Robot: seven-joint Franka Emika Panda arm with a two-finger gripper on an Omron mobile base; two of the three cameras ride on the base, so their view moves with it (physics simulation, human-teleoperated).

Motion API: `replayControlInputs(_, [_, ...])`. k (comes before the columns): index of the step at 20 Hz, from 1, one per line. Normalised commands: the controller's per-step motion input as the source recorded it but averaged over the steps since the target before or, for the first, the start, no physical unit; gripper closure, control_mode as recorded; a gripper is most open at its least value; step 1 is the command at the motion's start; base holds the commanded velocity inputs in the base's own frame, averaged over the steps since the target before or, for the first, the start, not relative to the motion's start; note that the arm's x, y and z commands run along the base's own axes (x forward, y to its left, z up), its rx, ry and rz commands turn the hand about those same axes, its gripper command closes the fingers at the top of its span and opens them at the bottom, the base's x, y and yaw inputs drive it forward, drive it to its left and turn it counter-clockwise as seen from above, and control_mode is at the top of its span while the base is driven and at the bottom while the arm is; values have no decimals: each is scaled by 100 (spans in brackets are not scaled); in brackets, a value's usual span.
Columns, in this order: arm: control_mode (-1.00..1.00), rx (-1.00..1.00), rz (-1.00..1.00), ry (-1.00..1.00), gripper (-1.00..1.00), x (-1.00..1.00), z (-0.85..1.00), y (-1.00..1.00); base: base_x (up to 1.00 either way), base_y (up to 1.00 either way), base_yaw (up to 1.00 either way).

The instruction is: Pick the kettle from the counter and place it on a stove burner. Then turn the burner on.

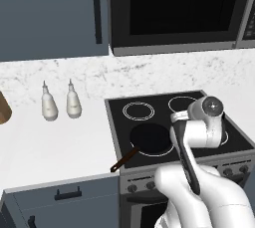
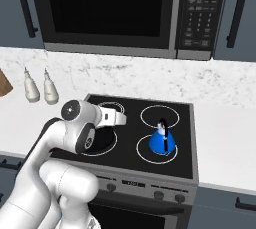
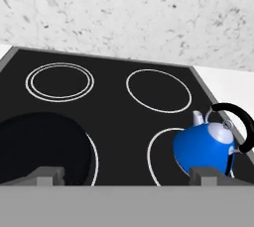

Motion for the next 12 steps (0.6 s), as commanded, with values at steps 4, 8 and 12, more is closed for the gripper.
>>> replayControlInputs(4, [-100,0,0,0,-100,0,0,0,0,0,0])
replayControlInputs(8, [100,0,0,0,-100,-3,-5,-8,-4,-14,0])
replayControlInputs(12, [100,0,0,0,-100,0,0,0,-18,-69,0])
